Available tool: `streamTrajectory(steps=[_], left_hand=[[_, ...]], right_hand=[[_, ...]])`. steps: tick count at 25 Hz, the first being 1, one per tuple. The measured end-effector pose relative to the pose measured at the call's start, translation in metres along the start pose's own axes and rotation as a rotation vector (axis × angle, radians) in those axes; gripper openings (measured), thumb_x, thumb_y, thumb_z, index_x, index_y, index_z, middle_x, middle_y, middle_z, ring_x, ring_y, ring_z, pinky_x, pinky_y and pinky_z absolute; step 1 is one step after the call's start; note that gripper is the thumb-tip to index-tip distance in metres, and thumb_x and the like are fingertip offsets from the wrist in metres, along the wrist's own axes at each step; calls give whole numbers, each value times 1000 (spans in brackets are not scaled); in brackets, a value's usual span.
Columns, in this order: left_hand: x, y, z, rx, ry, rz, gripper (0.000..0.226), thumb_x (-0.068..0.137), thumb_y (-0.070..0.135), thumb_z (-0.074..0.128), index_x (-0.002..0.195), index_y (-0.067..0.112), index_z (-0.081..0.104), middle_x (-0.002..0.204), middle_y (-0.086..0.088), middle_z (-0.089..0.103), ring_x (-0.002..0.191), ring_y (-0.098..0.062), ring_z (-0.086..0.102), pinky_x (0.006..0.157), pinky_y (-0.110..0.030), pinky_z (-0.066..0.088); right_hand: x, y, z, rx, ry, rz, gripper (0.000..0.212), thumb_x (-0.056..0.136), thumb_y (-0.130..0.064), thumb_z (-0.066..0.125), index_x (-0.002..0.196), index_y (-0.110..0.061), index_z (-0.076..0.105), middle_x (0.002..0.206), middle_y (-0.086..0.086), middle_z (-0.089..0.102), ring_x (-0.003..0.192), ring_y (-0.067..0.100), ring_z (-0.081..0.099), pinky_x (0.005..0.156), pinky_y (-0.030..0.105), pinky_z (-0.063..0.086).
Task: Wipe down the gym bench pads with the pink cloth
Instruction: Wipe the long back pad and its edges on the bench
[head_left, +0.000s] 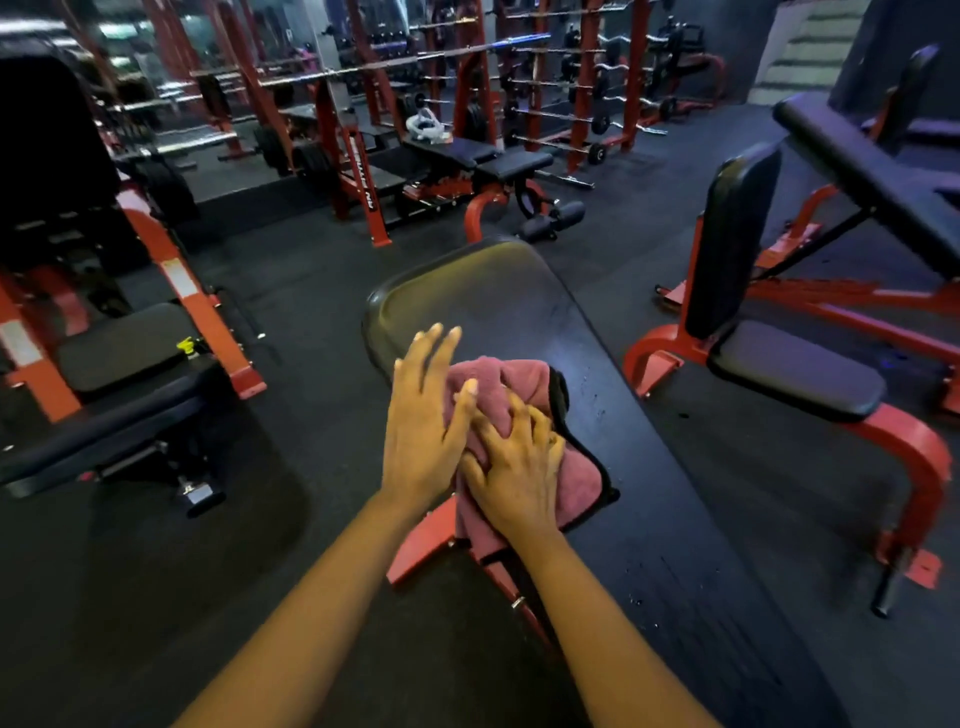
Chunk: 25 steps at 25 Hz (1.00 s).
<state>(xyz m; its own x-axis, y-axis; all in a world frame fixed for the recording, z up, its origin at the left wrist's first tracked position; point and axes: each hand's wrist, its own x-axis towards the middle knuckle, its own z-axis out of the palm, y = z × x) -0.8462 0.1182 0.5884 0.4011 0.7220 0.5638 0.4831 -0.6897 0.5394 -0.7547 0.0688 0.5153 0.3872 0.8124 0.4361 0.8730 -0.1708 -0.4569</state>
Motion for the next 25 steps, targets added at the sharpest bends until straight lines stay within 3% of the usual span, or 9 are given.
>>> streamTrajectory(steps=[2,5,8,12,18,23,25], left_hand=[[33,-6,4,201,-184,264,56,94,51,27,143,24,30,151,-2,30,142,-17,19,118,-39,9],[65,-31,22,543,-395,559,62,95,56,13,140,21,37,145,-7,42,137,-26,34,113,-45,14],[70,-52,35,794,-522,681,69,93,59,4,137,25,44,141,-5,48,132,-30,43,105,-55,19],[71,-58,40,828,-523,739,74,91,62,2,133,25,50,140,-4,50,132,-32,41,104,-60,19],[70,-54,37,831,-579,708,76,89,65,-1,136,26,45,143,-3,46,136,-31,36,107,-63,21],[68,-51,33,781,-586,700,76,82,60,1,145,26,26,154,-2,26,144,-29,16,114,-58,4],[56,-39,34,719,-616,715,68,82,47,17,140,19,40,146,-7,40,138,-31,32,111,-57,18]], right_hand=[[20,26,-7,38,0,176,60,80,-49,37,139,-50,27,146,9,33,130,33,30,100,58,28],[61,78,-16,-2,47,381,54,84,-42,46,137,-50,34,146,8,30,130,32,27,101,54,27],[88,109,-16,-14,68,437,52,84,-44,39,136,-46,39,143,9,33,129,33,28,102,54,27],[114,132,-17,34,116,585,44,90,-35,42,134,-35,46,136,11,41,121,33,35,102,50,29],[65,97,-11,-47,146,583,51,88,-37,46,138,-42,38,141,13,38,124,35,33,100,51,29],[-33,24,2,61,190,586,65,73,-49,22,135,-42,41,139,8,42,126,31,34,102,54,30],[-68,5,14,45,197,601,59,78,-47,28,136,-46,36,141,7,40,129,29,32,105,56,29]])
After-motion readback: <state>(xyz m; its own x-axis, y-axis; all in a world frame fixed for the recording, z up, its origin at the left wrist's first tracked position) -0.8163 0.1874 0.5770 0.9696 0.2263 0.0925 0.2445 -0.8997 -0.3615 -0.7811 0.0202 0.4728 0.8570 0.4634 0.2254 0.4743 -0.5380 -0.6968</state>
